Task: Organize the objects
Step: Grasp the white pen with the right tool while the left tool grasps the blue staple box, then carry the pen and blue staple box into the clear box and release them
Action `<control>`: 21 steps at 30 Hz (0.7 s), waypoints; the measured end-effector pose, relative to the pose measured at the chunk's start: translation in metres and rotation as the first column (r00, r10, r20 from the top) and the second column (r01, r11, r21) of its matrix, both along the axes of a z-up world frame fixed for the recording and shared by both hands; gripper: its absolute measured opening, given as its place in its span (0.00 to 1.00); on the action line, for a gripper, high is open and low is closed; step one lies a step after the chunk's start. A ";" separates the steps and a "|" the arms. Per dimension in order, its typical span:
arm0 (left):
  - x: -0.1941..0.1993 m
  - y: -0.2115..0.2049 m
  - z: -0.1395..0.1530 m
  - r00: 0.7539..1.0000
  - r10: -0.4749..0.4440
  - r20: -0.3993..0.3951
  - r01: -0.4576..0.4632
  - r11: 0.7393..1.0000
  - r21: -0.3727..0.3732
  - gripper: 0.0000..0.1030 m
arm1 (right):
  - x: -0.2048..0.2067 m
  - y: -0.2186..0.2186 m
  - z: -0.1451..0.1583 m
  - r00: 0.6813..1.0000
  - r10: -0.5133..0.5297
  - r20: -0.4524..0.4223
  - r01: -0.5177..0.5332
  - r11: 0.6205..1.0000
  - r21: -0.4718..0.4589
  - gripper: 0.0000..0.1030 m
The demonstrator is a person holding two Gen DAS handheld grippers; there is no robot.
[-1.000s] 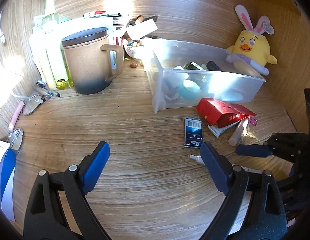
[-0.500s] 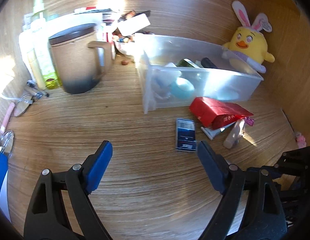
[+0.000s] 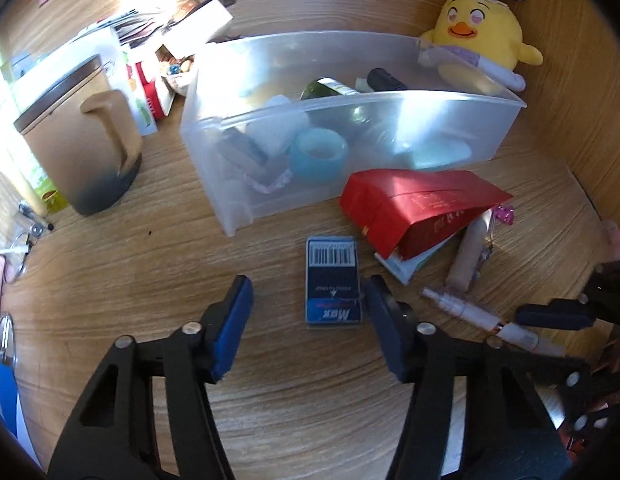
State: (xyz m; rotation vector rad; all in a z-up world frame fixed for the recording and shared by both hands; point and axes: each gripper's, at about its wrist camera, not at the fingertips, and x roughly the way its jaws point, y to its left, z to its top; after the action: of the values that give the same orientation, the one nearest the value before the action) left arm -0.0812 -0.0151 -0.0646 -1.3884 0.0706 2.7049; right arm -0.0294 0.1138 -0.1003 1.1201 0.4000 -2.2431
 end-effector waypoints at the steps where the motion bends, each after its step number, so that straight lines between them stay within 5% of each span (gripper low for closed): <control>1: -0.001 0.001 0.000 1.000 -0.005 -0.003 0.005 1.000 0.000 0.50 | -0.003 -0.004 0.000 1.000 0.005 -0.003 -0.005 1.000 0.003 0.22; 7: 0.002 0.004 0.001 0.999 -0.042 -0.025 0.042 0.999 -0.006 0.27 | -0.021 -0.019 -0.004 0.999 -0.035 -0.036 0.036 0.999 0.032 0.22; 12: 0.011 0.000 0.001 0.999 -0.030 -0.030 0.030 1.000 0.003 0.26 | -0.025 -0.016 -0.004 0.999 -0.038 -0.012 0.038 0.999 -0.010 0.13; 21: 0.037 -0.009 0.020 0.992 0.046 -0.114 -0.042 0.998 0.042 0.26 | -0.013 -0.007 0.011 0.999 -0.035 -0.005 0.035 0.993 -0.110 0.13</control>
State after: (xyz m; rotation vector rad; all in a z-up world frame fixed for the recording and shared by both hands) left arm -0.0441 -0.0237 -0.0448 -1.2382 -0.0043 2.8044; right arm -0.0420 0.1067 -0.0888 1.0705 0.2581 -2.2706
